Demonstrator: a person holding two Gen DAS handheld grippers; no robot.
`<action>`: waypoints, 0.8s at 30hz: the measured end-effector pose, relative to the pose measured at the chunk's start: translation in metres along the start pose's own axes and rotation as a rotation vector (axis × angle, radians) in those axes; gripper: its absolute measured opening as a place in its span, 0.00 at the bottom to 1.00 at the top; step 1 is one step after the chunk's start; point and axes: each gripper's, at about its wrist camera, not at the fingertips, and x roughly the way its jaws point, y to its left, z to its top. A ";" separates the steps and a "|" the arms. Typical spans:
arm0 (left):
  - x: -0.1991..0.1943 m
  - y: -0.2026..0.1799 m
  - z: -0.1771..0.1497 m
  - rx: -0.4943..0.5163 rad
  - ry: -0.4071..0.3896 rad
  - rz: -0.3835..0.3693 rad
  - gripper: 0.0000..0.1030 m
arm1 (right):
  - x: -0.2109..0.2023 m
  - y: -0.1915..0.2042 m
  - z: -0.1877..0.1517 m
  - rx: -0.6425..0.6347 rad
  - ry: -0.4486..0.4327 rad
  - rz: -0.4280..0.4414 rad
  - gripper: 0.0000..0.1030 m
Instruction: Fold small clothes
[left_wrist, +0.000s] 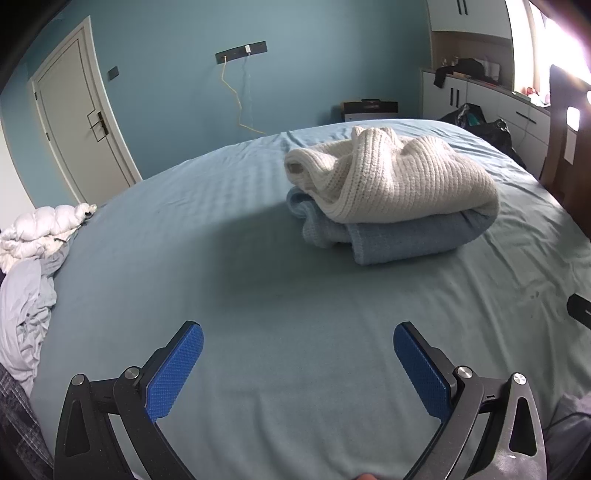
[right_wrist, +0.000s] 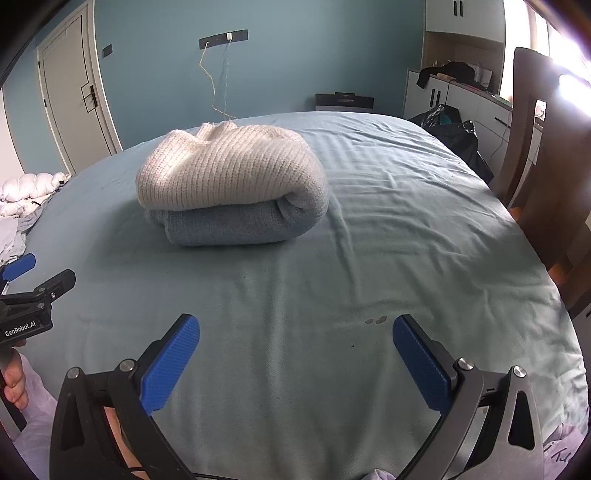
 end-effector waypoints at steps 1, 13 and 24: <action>0.000 0.000 0.000 0.001 0.000 0.001 1.00 | 0.000 0.001 0.000 -0.004 -0.001 0.000 0.99; 0.000 -0.001 0.000 -0.001 0.001 0.005 1.00 | -0.003 0.005 -0.002 -0.035 -0.016 -0.014 0.99; 0.000 -0.002 0.000 0.001 -0.002 -0.009 1.00 | -0.002 0.002 -0.001 -0.023 -0.011 -0.009 0.99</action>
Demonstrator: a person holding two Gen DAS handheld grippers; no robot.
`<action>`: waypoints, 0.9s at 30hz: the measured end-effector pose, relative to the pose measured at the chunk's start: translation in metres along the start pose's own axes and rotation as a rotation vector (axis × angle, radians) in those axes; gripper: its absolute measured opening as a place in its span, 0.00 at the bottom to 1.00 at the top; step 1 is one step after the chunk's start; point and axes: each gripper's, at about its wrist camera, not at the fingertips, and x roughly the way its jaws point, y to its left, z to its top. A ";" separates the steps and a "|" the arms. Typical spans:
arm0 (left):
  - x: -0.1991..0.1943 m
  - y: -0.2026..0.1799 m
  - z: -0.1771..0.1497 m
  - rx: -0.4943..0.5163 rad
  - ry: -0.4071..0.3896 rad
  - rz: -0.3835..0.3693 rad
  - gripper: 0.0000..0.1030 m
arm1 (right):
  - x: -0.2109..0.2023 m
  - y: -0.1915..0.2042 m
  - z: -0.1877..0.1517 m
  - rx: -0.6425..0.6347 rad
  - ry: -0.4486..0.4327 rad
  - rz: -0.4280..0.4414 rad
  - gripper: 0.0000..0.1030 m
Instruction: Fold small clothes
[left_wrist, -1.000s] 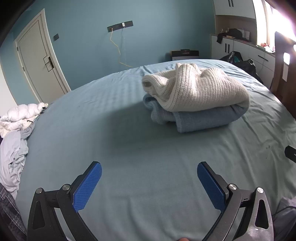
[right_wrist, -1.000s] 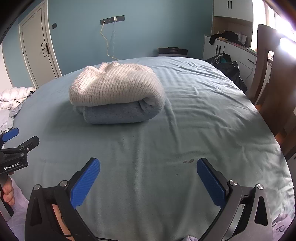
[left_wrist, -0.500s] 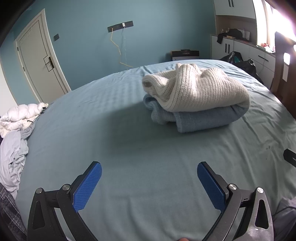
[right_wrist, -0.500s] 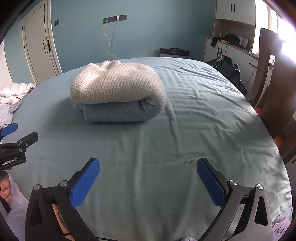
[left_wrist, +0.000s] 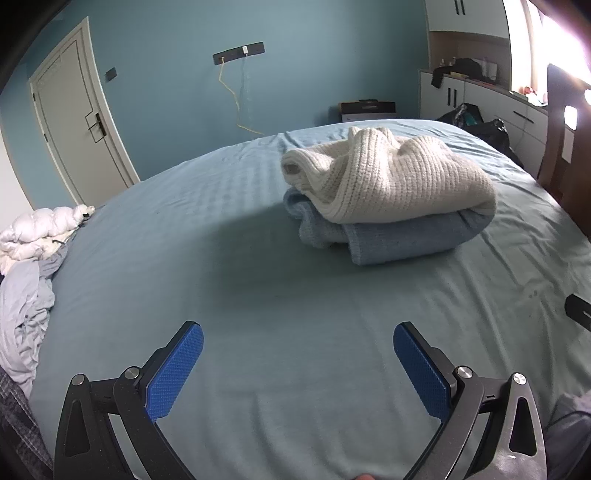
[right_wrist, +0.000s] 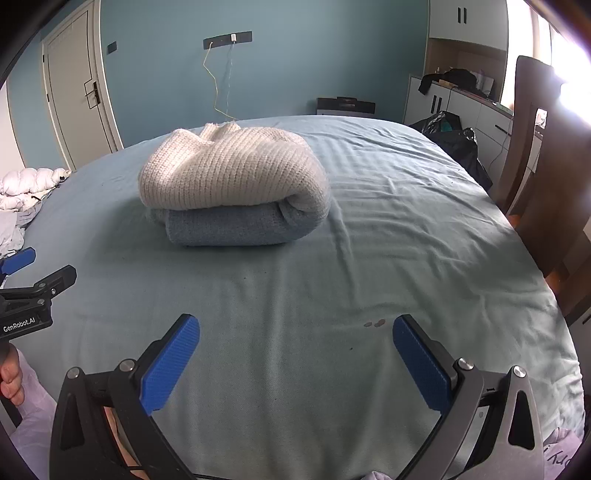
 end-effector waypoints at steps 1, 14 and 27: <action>0.000 0.000 0.000 -0.001 0.002 -0.004 1.00 | 0.000 0.000 0.000 -0.001 0.000 -0.001 0.99; 0.000 -0.001 0.000 -0.005 0.000 -0.020 1.00 | 0.001 0.002 0.000 -0.006 -0.002 -0.005 0.99; 0.006 -0.004 -0.001 -0.007 0.031 -0.033 1.00 | 0.001 0.002 -0.002 -0.013 0.005 -0.004 0.99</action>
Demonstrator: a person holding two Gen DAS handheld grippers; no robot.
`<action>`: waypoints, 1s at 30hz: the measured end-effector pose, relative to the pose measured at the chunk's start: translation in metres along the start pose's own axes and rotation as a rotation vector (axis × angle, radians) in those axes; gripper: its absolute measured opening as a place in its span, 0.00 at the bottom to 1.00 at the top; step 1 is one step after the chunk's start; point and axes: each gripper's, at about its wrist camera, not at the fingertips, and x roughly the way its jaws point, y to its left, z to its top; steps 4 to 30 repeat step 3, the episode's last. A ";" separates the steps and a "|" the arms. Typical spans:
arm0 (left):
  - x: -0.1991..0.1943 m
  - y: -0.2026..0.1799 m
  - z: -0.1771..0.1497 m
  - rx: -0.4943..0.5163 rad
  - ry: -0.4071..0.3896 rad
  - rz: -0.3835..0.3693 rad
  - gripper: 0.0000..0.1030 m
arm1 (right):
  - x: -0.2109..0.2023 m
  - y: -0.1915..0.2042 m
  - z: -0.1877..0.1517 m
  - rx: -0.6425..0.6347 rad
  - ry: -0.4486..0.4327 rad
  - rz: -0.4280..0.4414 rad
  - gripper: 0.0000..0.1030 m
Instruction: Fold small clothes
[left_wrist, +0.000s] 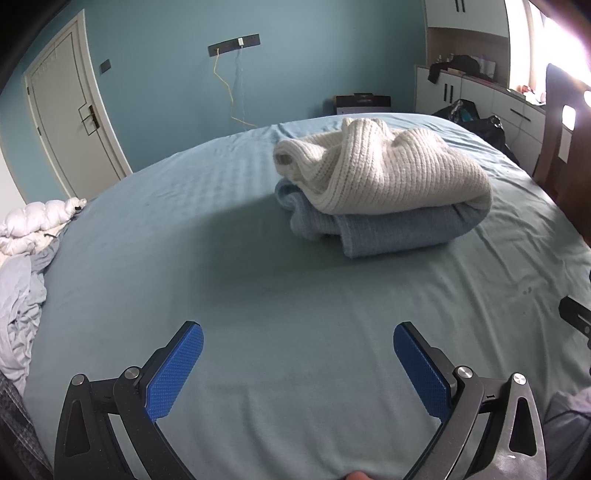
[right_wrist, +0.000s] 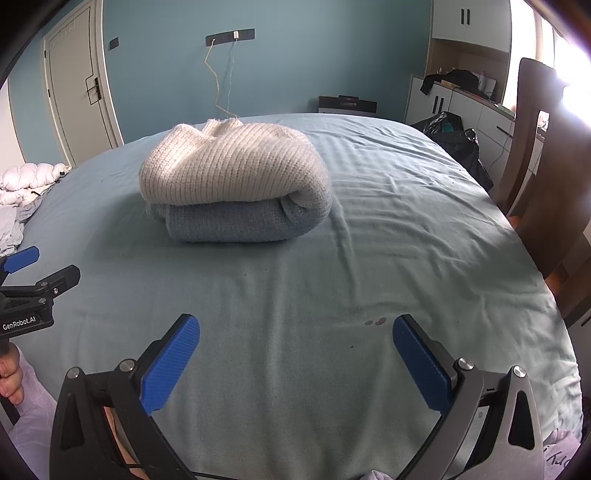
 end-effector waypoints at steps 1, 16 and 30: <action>0.000 0.001 -0.001 -0.005 -0.001 -0.004 1.00 | 0.000 0.000 0.000 -0.002 0.000 -0.001 0.99; 0.000 0.002 -0.001 -0.016 0.001 -0.002 1.00 | 0.001 0.001 0.000 -0.006 0.001 -0.002 0.99; 0.000 0.002 -0.001 -0.016 0.001 -0.002 1.00 | 0.001 0.001 0.000 -0.006 0.001 -0.002 0.99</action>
